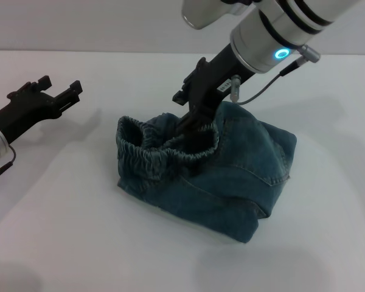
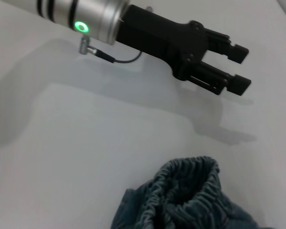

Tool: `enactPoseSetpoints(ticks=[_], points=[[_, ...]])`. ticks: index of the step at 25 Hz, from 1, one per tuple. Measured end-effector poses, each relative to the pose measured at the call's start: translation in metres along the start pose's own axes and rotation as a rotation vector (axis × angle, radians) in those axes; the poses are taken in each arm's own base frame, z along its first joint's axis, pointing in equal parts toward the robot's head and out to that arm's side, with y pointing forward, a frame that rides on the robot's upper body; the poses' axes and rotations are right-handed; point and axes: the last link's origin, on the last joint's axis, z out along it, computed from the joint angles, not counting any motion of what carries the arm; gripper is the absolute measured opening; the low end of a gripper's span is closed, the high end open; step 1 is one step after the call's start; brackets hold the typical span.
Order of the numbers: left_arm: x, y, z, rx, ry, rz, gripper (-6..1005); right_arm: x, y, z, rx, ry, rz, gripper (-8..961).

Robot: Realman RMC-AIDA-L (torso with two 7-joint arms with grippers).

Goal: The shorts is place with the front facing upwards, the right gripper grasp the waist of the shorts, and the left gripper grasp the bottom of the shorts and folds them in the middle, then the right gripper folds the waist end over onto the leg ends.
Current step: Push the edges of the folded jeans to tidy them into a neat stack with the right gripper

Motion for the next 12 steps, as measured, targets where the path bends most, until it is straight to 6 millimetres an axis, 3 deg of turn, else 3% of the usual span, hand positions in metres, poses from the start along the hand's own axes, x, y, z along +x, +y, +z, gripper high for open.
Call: enactPoseSetpoints(ticks=[7,12], points=[[0.013,0.016,-0.001,-0.116,0.083,-0.035,796,0.034,-0.017,-0.007,0.161,-0.234,0.150,587],[0.031,0.034,-0.005,-0.270,0.172,-0.109,795,0.093,-0.032,-0.029,0.404,-0.521,0.328,587]])
